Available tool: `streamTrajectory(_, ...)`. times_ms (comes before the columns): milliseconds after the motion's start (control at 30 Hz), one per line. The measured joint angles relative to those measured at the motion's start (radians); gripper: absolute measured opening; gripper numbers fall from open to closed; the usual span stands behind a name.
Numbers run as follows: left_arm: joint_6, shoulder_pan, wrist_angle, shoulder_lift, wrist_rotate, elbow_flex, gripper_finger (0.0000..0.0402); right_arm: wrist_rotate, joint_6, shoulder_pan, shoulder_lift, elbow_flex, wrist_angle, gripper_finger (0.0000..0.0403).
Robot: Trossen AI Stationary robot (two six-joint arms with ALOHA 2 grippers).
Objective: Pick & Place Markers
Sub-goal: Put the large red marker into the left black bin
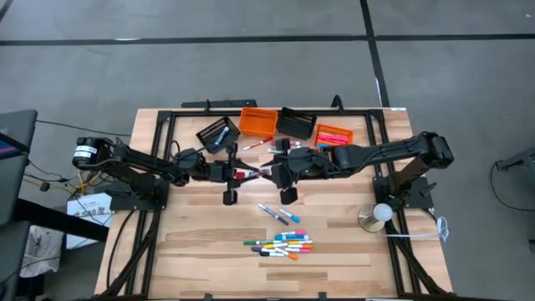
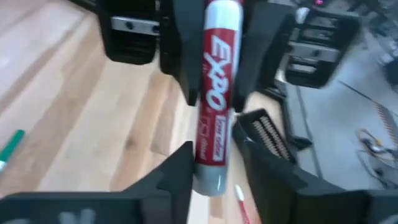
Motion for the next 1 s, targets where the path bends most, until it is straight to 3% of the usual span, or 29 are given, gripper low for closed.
streamTrajectory(133,0.0,-0.001,-0.007,0.0,-0.036,0.001,0.0088,0.016,0.001,-0.003,-0.042,0.0,-0.037,0.0183)
streamTrajectory(300,0.018,0.005,-0.058,0.0,-0.158,0.0,0.0083,0.023,0.074,-0.044,-0.138,0.0,-0.109,0.0225)
streamTrajectory(467,0.06,0.013,-0.135,0.0,-0.441,0.0,0.0083,0.014,0.148,-0.113,-0.244,-0.072,-0.126,0.0239)
streamTrajectory(700,0.06,0.067,-0.297,-0.059,-0.762,0.0,0.0082,0.011,0.229,-0.218,-0.359,-0.283,-0.043,0.0239)
streamTrajectory(1000,0.064,0.143,-0.529,-0.161,-1.216,-0.001,0.0081,0.0,0.233,-0.245,-0.357,-0.417,0.075,0.024)
